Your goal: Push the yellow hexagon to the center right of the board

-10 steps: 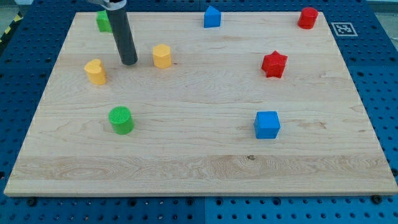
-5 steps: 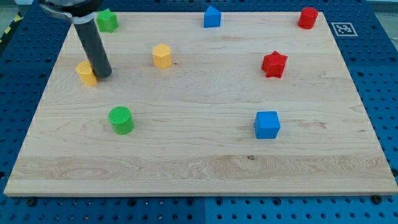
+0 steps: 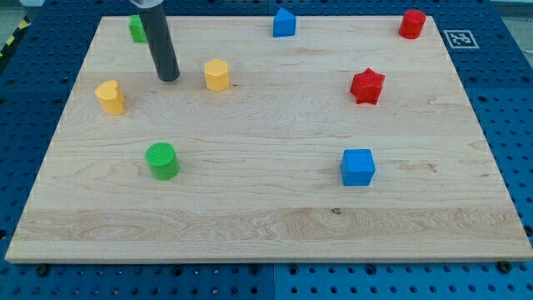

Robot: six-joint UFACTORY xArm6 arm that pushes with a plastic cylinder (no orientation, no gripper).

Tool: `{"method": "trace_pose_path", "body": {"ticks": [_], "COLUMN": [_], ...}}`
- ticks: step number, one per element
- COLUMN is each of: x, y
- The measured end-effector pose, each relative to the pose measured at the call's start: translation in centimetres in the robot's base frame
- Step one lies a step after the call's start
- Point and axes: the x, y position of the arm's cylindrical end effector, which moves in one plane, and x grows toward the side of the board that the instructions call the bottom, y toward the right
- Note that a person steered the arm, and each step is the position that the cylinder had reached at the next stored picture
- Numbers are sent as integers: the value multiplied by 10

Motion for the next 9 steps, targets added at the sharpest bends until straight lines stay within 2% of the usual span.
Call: {"method": "trace_pose_path", "body": {"ticks": [3, 6, 7, 8, 9], "x": [6, 60, 86, 93, 78], "y": [112, 210, 223, 224, 173]}}
